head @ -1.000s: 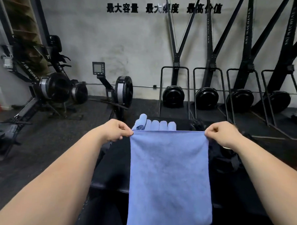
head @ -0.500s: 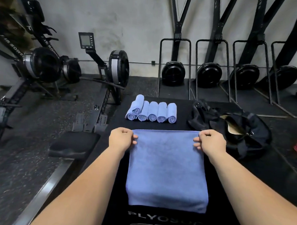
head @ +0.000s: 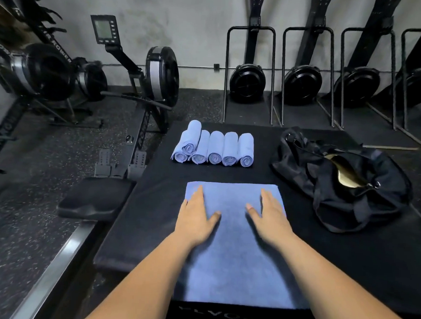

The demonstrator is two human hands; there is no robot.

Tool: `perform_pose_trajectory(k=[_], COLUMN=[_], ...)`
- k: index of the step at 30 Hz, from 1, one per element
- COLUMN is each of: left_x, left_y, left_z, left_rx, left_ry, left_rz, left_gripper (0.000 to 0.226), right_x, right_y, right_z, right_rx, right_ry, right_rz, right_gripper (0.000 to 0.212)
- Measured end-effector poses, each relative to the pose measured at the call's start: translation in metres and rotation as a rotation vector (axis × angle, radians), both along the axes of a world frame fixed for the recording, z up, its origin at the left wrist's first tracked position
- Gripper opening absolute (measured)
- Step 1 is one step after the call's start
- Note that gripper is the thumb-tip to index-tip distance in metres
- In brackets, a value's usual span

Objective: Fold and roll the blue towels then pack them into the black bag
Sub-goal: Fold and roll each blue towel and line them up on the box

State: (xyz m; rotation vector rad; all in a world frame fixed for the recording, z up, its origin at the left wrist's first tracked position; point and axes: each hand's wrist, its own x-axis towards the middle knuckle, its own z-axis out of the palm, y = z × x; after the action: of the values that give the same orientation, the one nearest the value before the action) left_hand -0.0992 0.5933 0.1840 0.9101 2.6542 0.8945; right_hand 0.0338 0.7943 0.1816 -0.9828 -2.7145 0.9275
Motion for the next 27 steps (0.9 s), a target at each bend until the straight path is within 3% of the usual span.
perform_pose_trajectory(k=[3,6,17,22,25,27], left_x=[-0.001,-0.011,-0.024,-0.002,0.022,0.032], left_y=[0.005,0.014,0.022,0.024,0.009,-0.012], left_z=[-0.016,-0.015,-0.018,0.002,-0.003,-0.016], left_rx=[-0.306,-0.407,-0.448,-0.374,-0.23,-0.283], left_ry=[0.214,0.249,0.354,0.606,0.367,0.307], left_rz=[-0.078,-0.11,-0.086,-0.156,-0.211,-0.262], left_gripper=[0.084,0.084,0.085,0.051,0.064,0.078], right_x=[-0.001,-0.007,-0.02,0.002,0.02,0.034], right_y=[-0.009,-0.007,0.005,-0.001,-0.029,-0.042], right_z=[-0.007,-0.009,-0.012,-0.005,-0.006,-0.012], right_rx=[0.26,0.355,0.364,0.365,0.416,0.439], right_ry=[-0.157,-0.201,-0.225,-0.129,-0.128,-0.142], right_rz=[0.063,0.052,0.064,0.161,0.25,0.295], right_gripper=[0.083,0.084,0.087,0.08,0.079,0.078])
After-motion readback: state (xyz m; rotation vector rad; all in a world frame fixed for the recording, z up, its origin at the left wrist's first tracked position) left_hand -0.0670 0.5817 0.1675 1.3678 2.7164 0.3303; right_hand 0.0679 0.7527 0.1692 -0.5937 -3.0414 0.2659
